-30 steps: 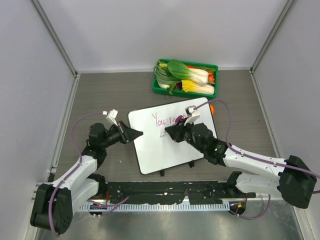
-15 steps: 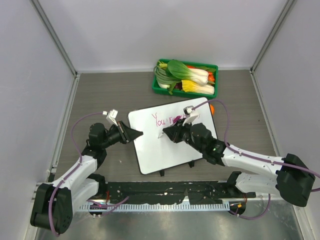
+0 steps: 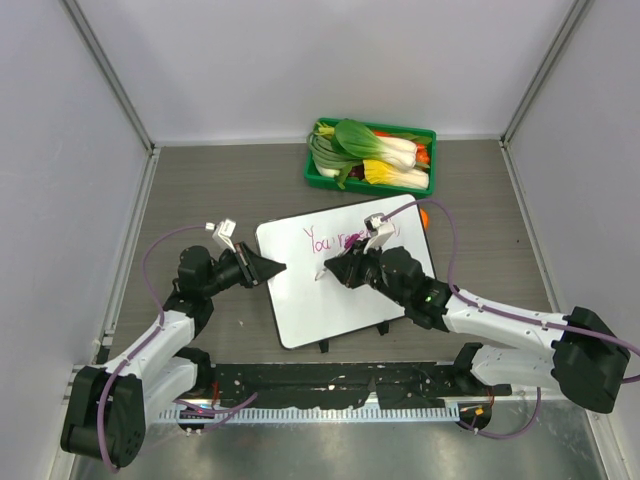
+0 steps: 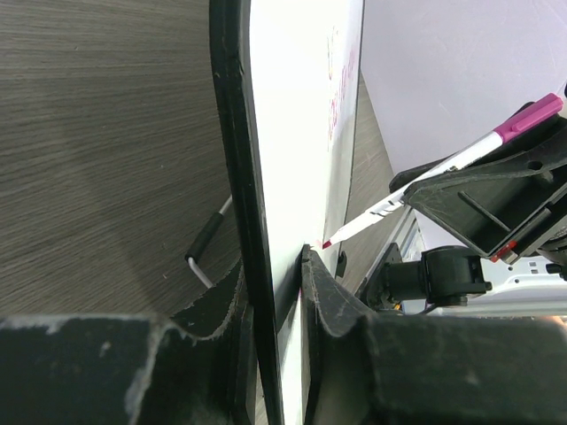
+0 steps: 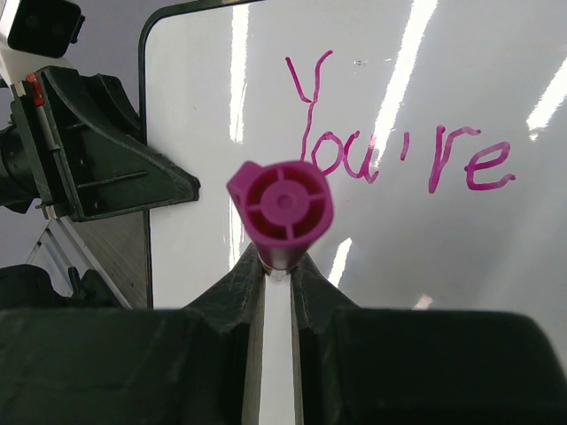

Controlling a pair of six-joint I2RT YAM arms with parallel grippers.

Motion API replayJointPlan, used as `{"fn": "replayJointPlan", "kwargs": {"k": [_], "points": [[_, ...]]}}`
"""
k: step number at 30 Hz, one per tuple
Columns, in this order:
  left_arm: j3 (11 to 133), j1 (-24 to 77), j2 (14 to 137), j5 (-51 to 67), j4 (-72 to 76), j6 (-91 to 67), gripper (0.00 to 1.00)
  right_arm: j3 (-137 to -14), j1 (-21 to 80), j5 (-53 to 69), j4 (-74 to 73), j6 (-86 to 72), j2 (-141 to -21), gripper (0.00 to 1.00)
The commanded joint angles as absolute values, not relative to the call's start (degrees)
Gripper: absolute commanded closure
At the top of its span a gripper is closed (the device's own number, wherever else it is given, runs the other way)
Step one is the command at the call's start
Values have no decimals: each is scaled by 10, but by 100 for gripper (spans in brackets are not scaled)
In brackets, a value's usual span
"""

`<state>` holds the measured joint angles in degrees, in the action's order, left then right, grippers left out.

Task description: Write a sentence on the whiteboard

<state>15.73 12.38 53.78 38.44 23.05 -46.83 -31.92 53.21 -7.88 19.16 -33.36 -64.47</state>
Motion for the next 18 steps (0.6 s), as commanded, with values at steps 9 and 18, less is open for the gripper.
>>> {"fn": "replayJointPlan", "kwargs": {"k": [9, 18], "points": [[152, 125, 550, 307, 172, -349, 100, -325, 537, -120, 146, -318, -636, 99], [152, 127, 548, 306, 172, -349, 100, -328, 536, -155, 146, -329, -634, 99]]}}
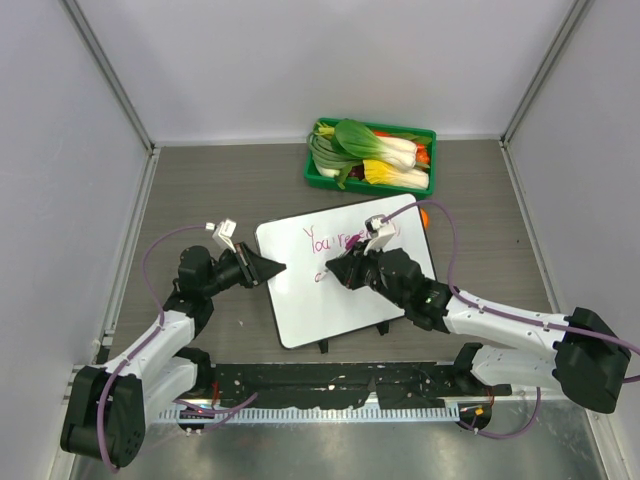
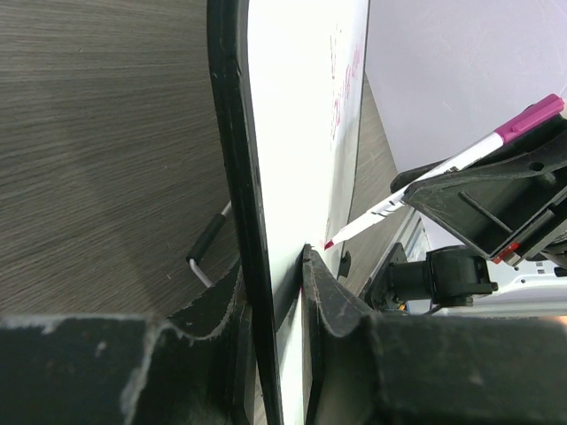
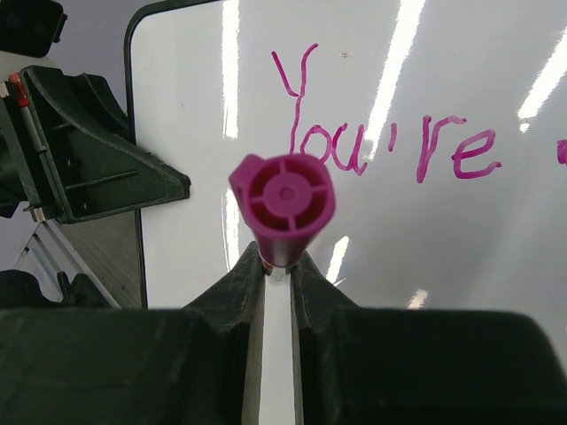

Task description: Write a sentence on the whiteboard

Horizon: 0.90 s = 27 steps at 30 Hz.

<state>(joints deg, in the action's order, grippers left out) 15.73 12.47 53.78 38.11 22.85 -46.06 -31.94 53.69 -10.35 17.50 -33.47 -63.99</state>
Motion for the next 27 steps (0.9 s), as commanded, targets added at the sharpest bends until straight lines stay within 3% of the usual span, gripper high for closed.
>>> {"fn": "replayJointPlan", "kwargs": {"k": [1, 27], "points": [[152, 126, 549, 306, 172, -349, 100, -329, 537, -158, 147, -329, -634, 99], [152, 126, 548, 307, 171, -349, 100, -338, 537, -185, 166, -336, -630, 99]]}}
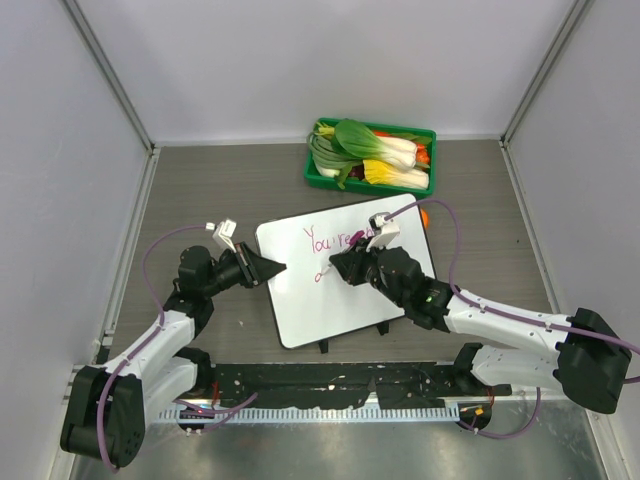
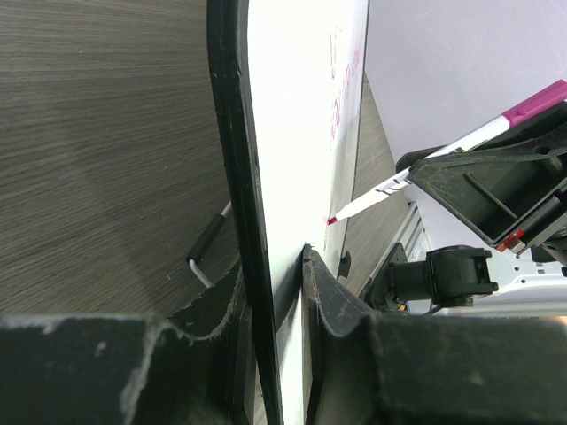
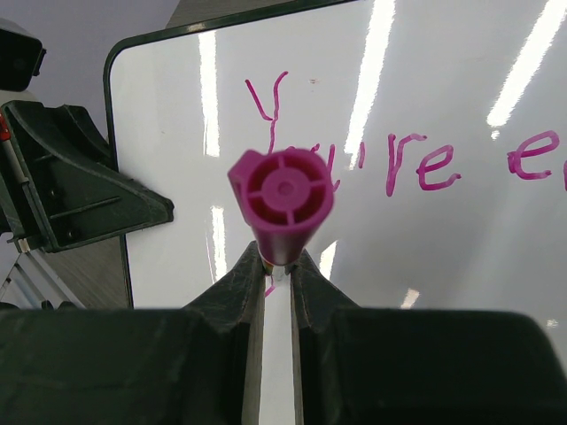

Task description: Write a sentence on the whiteboard

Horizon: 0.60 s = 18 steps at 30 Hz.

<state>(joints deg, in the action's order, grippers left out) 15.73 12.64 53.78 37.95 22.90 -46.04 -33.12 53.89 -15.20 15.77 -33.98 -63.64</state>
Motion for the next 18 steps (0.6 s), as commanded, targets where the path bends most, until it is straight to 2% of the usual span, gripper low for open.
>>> {"fn": "replayJointPlan", "kwargs": {"k": [1, 18], "points": [[153, 126, 548, 307, 171, -349, 100, -336, 538, -184, 168, -336, -630, 99], [152, 127, 548, 307, 171, -349, 100, -324, 537, -149, 154, -327, -630, 99]]}}
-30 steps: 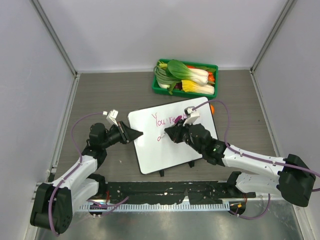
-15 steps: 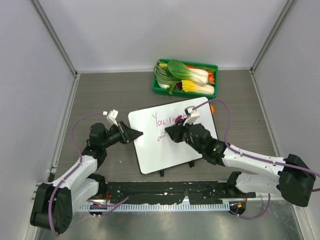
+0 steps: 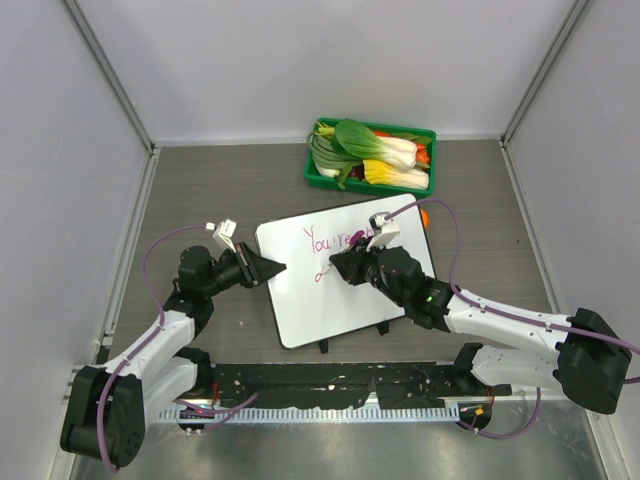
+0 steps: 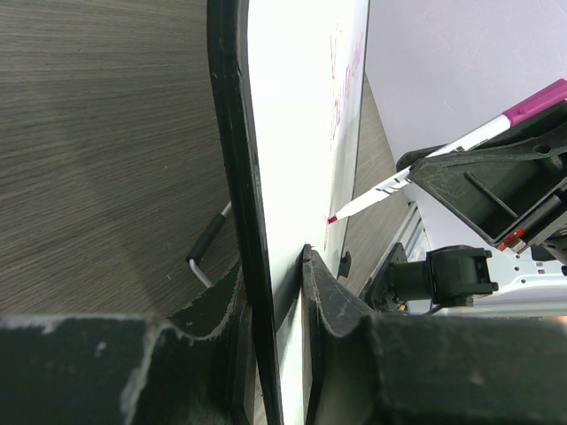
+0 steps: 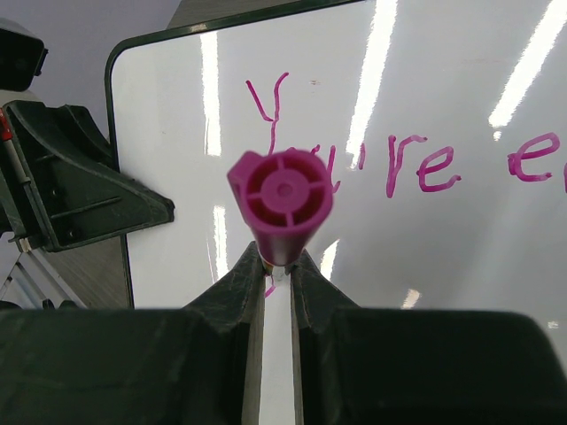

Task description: Write a sentence on the whiteboard

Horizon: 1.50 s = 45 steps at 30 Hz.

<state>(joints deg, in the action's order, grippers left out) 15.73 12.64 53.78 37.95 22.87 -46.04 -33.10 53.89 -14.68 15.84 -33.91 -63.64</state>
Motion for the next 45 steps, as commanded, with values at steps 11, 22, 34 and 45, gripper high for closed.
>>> {"fn": "replayJointPlan", "kwargs": {"k": [11, 22, 34, 45], "points": [[151, 127, 548, 305, 171, -349, 100, -316, 537, -137, 139, -320, -620, 99], [150, 127, 546, 305, 171, -350, 100, -312, 537, -141, 134, -322, -613, 99], [150, 127, 547, 304, 171, -351, 100, -375, 535, -142, 144, -321, -591, 99], [151, 127, 548, 306, 171, -350, 100, -419, 524, -171, 111, -267, -612, 99]]}}
